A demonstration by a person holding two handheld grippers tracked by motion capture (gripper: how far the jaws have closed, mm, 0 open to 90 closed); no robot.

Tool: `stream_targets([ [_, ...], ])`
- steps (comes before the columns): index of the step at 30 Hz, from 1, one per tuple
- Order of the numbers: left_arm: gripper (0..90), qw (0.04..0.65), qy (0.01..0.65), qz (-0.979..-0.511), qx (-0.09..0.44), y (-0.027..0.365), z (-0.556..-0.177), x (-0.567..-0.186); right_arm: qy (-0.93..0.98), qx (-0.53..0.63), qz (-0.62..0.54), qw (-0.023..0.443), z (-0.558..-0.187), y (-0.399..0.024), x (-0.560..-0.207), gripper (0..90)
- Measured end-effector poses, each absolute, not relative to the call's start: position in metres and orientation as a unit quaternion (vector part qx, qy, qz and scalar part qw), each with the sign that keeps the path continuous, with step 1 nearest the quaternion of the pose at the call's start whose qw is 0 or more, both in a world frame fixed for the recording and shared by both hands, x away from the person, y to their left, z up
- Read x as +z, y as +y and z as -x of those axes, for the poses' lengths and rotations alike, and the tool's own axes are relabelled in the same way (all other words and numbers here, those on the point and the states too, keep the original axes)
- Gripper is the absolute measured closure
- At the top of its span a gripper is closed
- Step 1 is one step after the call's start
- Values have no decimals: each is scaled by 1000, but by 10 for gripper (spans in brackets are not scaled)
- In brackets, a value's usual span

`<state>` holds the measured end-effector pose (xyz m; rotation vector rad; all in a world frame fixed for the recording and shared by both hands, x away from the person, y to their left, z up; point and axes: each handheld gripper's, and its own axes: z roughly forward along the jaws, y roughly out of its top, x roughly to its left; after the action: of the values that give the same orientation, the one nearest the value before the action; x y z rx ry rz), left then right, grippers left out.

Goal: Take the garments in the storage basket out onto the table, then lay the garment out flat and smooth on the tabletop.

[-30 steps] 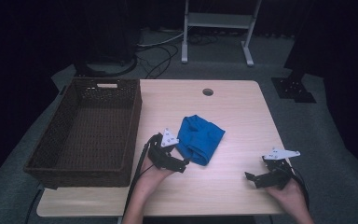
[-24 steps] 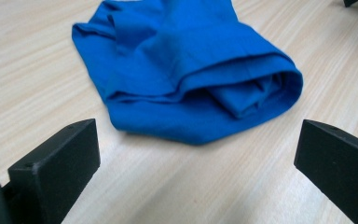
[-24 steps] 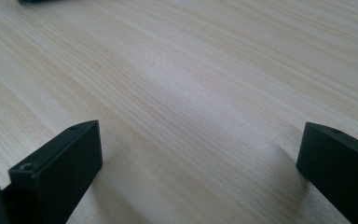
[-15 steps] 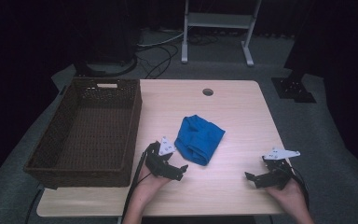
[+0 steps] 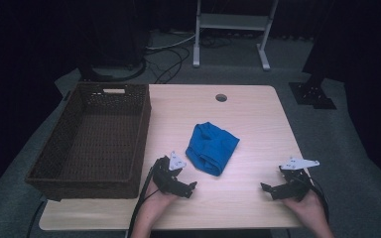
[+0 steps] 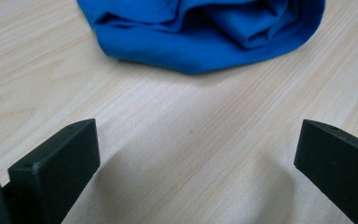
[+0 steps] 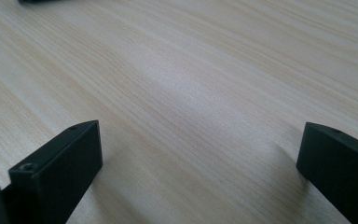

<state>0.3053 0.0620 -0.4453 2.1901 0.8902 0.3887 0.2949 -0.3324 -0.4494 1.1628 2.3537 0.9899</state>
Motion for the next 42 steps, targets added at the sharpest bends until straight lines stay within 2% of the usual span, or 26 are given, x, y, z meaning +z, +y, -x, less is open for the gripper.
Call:
stream_targets([
  [9, 0, 356, 350, -853, 154, 62, -304, -446, 828, 349, -406, 168, -294, -332, -449, 0],
  [13, 0, 356, 346, -854, 152, 63, -305, -446, 818, 369, -398, 191, -293, -334, -443, 0],
  [35, 0, 356, 342, -856, 151, 68, -303, -446, 824, 385, -393, 133, -307, -322, -434, 0],
  [42, 0, 356, 343, -856, 151, 68, -303, -446, 823, 388, -393, 135, -309, -317, -430, 0],
])
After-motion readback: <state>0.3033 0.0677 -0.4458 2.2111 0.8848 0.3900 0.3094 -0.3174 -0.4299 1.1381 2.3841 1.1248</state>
